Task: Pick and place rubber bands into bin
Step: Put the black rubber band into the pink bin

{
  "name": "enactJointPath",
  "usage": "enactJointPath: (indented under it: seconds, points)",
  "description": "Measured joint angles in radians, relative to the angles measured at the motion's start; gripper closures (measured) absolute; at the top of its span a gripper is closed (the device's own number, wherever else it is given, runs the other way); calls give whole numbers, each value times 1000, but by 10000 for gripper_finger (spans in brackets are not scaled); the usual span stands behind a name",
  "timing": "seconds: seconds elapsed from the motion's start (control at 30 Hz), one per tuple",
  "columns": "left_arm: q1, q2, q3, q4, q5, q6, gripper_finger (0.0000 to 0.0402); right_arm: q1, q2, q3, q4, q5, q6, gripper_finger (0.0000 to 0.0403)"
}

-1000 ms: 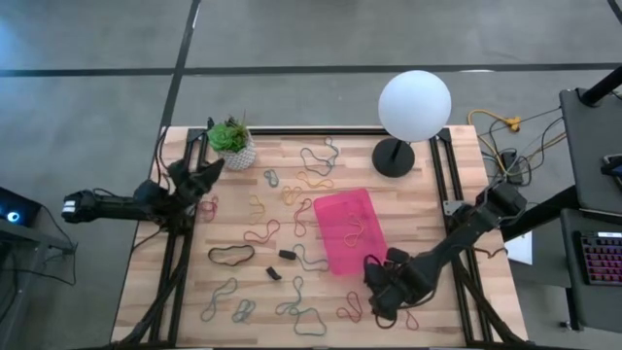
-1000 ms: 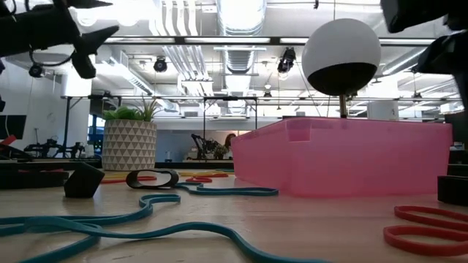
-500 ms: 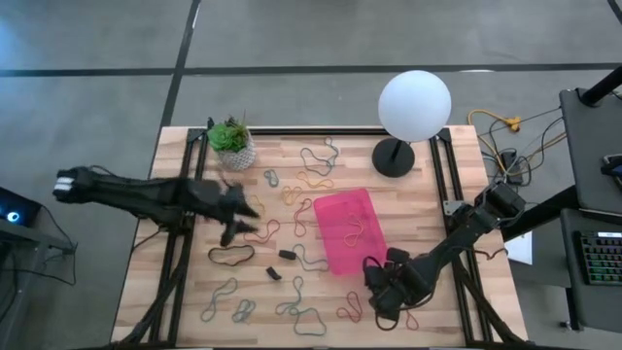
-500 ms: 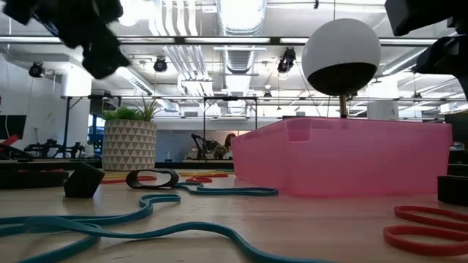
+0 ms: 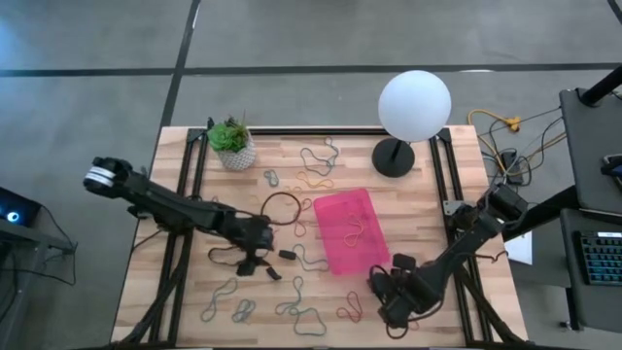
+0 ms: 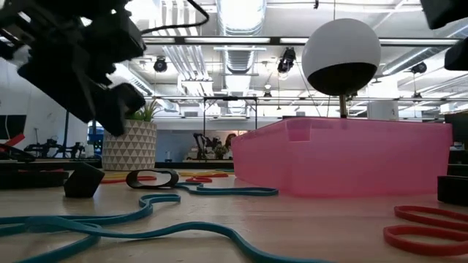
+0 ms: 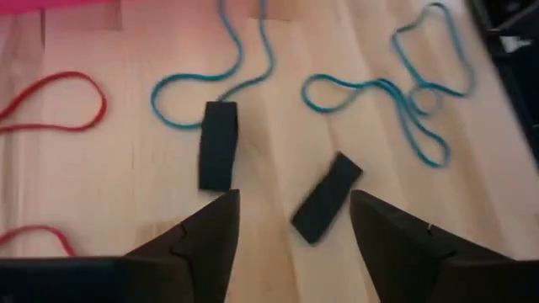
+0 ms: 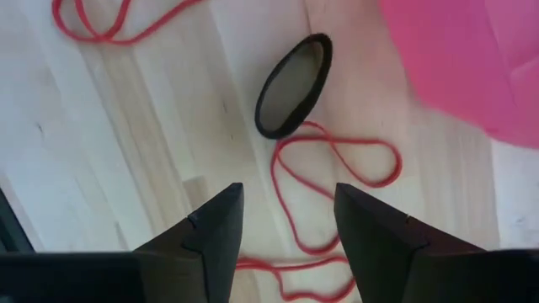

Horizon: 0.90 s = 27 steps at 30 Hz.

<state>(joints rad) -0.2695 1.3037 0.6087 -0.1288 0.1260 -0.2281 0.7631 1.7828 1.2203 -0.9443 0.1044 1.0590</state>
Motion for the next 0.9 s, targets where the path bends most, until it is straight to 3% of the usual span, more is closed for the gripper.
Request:
enactJointPath:
  seconds: [0.17,0.53,0.7,0.9]
  points:
    - [0,82,36,20,-60,4,158,24,0,-9,-27,0,21,229]
    - [-1,236,66,105,-106,23,161,74,0,-22,-38,0,74,232]
    - [-1,278,60,103,-107,1,223,86,0,-29,-40,0,70,231]
    - [3,275,73,101,-123,-1,363,95,0,-46,-41,0,95,236]
